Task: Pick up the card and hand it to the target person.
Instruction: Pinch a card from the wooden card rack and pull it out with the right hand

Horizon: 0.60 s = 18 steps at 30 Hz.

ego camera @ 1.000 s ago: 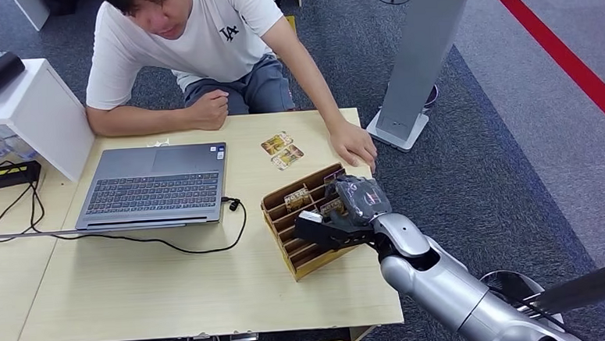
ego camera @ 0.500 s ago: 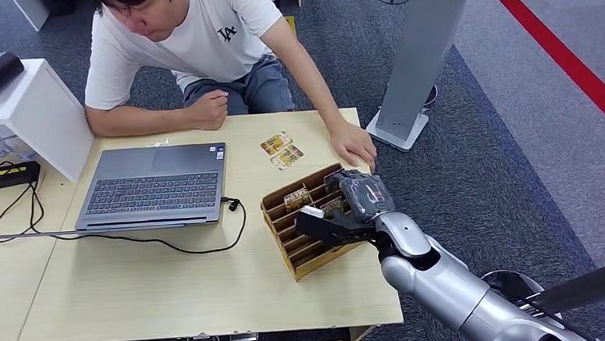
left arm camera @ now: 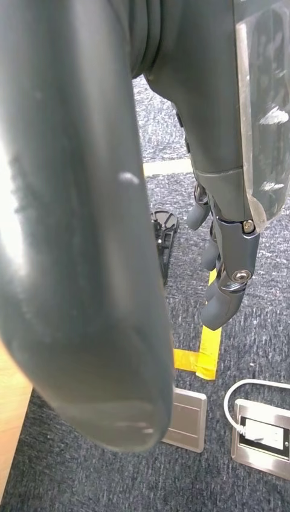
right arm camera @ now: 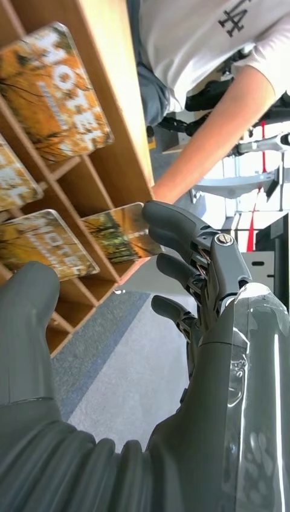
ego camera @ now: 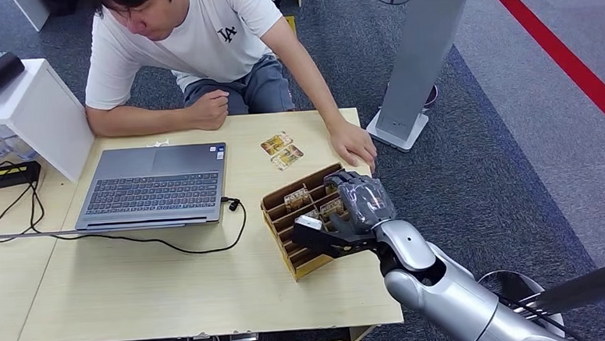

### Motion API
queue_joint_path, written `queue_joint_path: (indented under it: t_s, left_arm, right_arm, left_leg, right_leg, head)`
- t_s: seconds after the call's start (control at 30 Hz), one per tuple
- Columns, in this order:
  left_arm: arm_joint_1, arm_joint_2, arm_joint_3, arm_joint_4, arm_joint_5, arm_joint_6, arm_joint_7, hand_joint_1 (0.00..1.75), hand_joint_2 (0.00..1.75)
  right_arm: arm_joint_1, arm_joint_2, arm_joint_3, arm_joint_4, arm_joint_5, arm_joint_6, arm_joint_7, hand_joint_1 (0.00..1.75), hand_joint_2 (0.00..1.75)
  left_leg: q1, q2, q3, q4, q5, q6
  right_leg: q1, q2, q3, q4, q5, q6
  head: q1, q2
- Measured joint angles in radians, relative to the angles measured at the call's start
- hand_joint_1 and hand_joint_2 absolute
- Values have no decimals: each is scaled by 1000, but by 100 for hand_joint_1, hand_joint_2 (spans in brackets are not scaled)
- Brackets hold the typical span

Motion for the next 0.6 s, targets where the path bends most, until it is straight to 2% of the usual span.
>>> queue_joint_path:
  t_s: [0.23,0.6]
  left_arm:
    - [0,0,0,0,-8,-2,4,0,0]
    - [0,0,0,0,-10,-5,4,0,0]
  right_arm:
    - [26,-4,0,-24,2,28,-3,72,175]
    - [34,-4,0,6,-3,11,-32,69,175]
  left_leg:
    - [0,0,0,0,0,0]
    - [0,0,0,0,0,0]
  right_leg:
    - [0,0,0,0,0,0]
    - [0,0,0,0,0,0]
  head:
    - [0,0]
    - [0,0]
